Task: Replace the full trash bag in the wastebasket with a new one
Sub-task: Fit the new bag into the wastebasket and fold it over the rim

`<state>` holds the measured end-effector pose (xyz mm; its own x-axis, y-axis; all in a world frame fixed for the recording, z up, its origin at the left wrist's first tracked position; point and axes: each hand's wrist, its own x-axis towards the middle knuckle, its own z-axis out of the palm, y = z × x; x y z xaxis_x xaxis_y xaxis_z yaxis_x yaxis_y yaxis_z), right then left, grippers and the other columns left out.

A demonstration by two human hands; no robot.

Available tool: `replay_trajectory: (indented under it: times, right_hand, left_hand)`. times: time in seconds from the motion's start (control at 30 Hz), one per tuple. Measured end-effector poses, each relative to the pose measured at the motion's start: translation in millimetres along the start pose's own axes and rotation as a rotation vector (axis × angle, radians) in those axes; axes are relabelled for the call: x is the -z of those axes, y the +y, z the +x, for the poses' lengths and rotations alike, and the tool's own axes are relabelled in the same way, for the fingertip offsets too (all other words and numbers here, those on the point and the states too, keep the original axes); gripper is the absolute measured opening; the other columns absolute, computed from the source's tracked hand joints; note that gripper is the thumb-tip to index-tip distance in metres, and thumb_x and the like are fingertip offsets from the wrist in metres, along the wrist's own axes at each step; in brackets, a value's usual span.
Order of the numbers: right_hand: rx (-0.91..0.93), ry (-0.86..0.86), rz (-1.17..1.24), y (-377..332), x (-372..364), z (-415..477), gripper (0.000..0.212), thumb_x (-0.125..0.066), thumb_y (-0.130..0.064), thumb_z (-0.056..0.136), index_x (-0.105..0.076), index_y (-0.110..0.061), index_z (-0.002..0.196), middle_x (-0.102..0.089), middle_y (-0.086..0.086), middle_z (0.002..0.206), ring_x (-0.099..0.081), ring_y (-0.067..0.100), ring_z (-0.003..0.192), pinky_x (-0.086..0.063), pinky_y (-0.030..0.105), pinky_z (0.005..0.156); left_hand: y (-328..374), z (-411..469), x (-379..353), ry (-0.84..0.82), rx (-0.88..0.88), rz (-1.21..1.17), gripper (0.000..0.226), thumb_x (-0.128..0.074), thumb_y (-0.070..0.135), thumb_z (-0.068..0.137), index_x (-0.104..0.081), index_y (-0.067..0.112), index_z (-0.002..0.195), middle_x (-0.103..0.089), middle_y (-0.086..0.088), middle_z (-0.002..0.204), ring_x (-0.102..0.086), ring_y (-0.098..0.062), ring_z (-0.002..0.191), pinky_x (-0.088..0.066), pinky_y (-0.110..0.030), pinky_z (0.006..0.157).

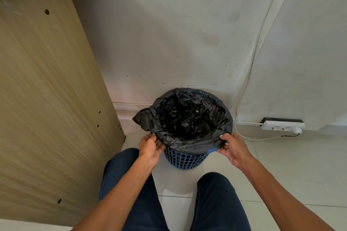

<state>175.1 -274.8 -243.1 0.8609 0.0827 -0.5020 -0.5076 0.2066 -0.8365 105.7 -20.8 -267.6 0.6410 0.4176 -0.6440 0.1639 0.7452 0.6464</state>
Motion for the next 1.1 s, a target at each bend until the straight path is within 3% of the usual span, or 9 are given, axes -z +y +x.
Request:
replay_trajectory:
  times: [0.1, 0.17, 0.3, 0.37, 0.47, 0.57, 0.67, 0.8, 1.1]
  right_hand:
    - [0.023, 0.015, 0.003, 1, -3, -1, 0.022, -0.048, 0.002, 0.097, -0.056, -0.005, 0.115, -0.068, 0.018, 0.114, -0.068, 0.034, 0.101, -0.062, 0.042, 0.066]
    - [0.041, 0.035, -0.003, 2, -5, -4, 0.016, -0.048, 0.002, 0.097, -0.058, -0.005, 0.108, -0.068, 0.019, 0.112, -0.068, 0.032, 0.097, -0.062, 0.039, 0.062]
    - [0.029, 0.105, 0.090, 7, -8, -9, 0.009, -0.057, -0.007, 0.099, -0.064, -0.001, 0.100, -0.069, 0.023, 0.114, -0.069, 0.029, 0.092, -0.062, 0.035, 0.063]
    - [0.015, 0.167, 0.159, 13, -12, -16, 0.025, -0.062, -0.020, 0.098, -0.062, 0.002, 0.110, -0.067, 0.024, 0.119, -0.068, 0.027, 0.095, -0.060, 0.036, 0.067]
    - [-0.077, 0.303, 0.089, 32, -25, -35, 0.076, -0.074, -0.043, 0.086, -0.036, -0.008, 0.141, -0.053, 0.014, 0.133, -0.061, 0.027, 0.109, -0.060, 0.045, 0.078]
    - [-0.190, 0.136, 0.149, 49, -58, -56, 0.089, -0.084, -0.043, 0.075, -0.032, -0.018, 0.143, -0.052, 0.015, 0.133, -0.064, 0.033, 0.104, -0.062, 0.047, 0.070]
    - [-0.108, 0.091, 0.192, 57, -83, -58, 0.071, -0.082, -0.026, 0.082, -0.035, -0.016, 0.134, -0.063, 0.017, 0.120, -0.070, 0.033, 0.091, -0.061, 0.039, 0.060]
    - [0.063, 0.117, 0.172, 64, -84, -56, 0.039, -0.057, -0.007, 0.099, -0.032, -0.012, 0.129, -0.060, 0.024, 0.117, -0.070, 0.036, 0.083, -0.063, 0.041, 0.063]
    - [0.080, 0.132, 0.208, 57, -54, -52, 0.026, -0.038, -0.024, 0.108, -0.042, -0.009, 0.129, -0.064, 0.027, 0.109, -0.074, 0.040, 0.084, -0.062, 0.047, 0.067]
  left_hand:
    - [6, -5, -2, -0.029, -0.020, -0.020, 0.018, -0.048, 0.022, 0.104, -0.062, 0.010, 0.104, -0.065, -0.010, 0.102, -0.063, -0.024, 0.087, -0.055, -0.038, 0.070]
    - [8, -6, -4, -0.041, -0.074, 0.034, 0.026, -0.058, 0.036, 0.100, -0.063, 0.011, 0.108, -0.069, -0.008, 0.104, -0.066, -0.023, 0.094, -0.059, -0.039, 0.076]
    - [5, -6, -4, -0.021, -0.146, 0.128, 0.033, -0.069, 0.015, 0.094, -0.055, 0.001, 0.120, -0.068, -0.017, 0.119, -0.068, -0.025, 0.098, -0.061, -0.031, 0.068]
    - [0, -8, -5, -0.005, -0.171, 0.120, 0.029, -0.068, 0.011, 0.094, -0.055, 0.001, 0.118, -0.067, -0.019, 0.119, -0.068, -0.026, 0.098, -0.062, -0.031, 0.068]
    - [-14, -12, -7, 0.022, -0.185, 0.099, 0.026, -0.069, 0.013, 0.093, -0.055, 0.005, 0.113, -0.066, -0.019, 0.118, -0.067, -0.028, 0.104, -0.059, -0.036, 0.074]
    - [-30, -24, -13, 0.009, -0.179, 0.063, 0.030, -0.070, 0.010, 0.092, -0.055, 0.005, 0.117, -0.066, -0.016, 0.116, -0.067, -0.026, 0.103, -0.058, -0.039, 0.082]
    - [-41, -35, -18, -0.032, -0.166, 0.028, 0.032, -0.071, 0.005, 0.090, -0.056, 0.003, 0.119, -0.067, -0.014, 0.114, -0.068, -0.023, 0.098, -0.059, -0.035, 0.075]
    - [-41, -37, -17, -0.055, -0.138, 0.020, 0.036, -0.072, 0.009, 0.090, -0.056, 0.002, 0.122, -0.068, -0.015, 0.118, -0.068, -0.027, 0.106, -0.059, -0.031, 0.067]
    - [-28, -21, -15, 0.004, -0.113, 0.011, 0.039, -0.062, 0.018, 0.098, -0.051, 0.011, 0.134, -0.064, -0.011, 0.127, -0.064, -0.029, 0.114, -0.061, -0.033, 0.061]
